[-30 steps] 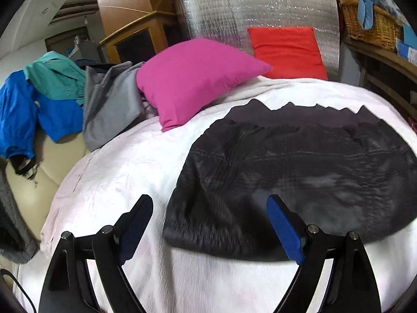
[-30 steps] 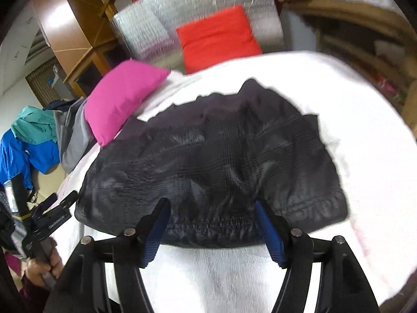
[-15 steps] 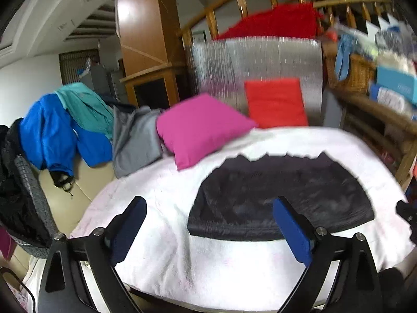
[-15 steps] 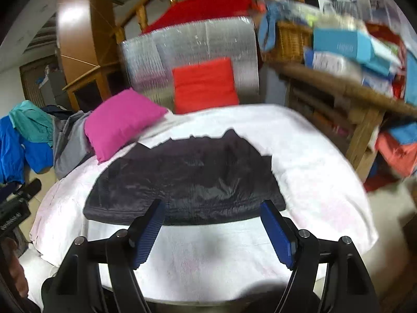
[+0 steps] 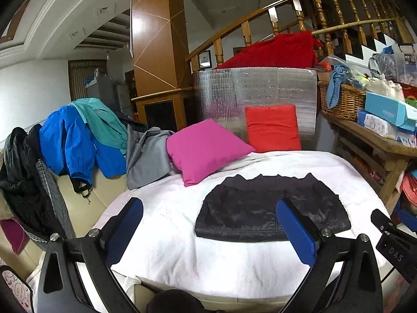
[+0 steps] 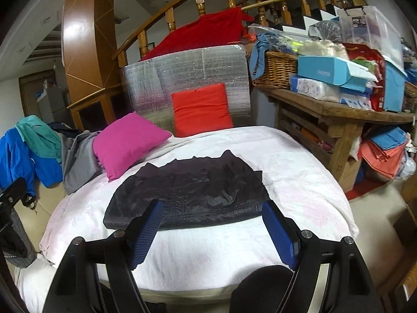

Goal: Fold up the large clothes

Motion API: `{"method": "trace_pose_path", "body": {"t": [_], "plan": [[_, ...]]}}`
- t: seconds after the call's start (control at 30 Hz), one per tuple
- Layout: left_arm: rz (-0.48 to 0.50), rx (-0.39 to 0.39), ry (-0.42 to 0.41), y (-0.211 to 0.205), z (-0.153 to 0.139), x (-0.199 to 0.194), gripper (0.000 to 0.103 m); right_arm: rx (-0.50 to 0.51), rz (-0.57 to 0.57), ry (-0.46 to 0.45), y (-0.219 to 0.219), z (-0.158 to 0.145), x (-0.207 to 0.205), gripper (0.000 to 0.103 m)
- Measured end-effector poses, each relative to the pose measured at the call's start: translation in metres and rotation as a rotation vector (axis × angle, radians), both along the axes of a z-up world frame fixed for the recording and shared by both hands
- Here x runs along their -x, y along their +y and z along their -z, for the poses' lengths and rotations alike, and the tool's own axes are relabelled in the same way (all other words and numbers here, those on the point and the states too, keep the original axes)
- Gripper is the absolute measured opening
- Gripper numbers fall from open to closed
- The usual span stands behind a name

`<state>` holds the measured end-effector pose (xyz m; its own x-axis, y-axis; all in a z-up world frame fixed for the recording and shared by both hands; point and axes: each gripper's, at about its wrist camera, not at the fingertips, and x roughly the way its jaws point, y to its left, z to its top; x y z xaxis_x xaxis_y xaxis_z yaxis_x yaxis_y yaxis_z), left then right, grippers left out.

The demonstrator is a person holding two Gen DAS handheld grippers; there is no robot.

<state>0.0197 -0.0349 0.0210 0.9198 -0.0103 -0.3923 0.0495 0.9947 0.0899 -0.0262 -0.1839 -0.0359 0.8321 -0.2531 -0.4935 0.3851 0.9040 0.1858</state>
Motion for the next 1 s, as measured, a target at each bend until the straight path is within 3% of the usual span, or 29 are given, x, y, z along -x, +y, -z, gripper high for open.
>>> {"method": "trace_pose_path", "body": {"t": [1.0], "plan": [[-0.033,0.018,-0.024,0.012,-0.002,0.012,0.102,0.027,0.0,-0.018,0.012,-0.004,0.001,0.081]]}}
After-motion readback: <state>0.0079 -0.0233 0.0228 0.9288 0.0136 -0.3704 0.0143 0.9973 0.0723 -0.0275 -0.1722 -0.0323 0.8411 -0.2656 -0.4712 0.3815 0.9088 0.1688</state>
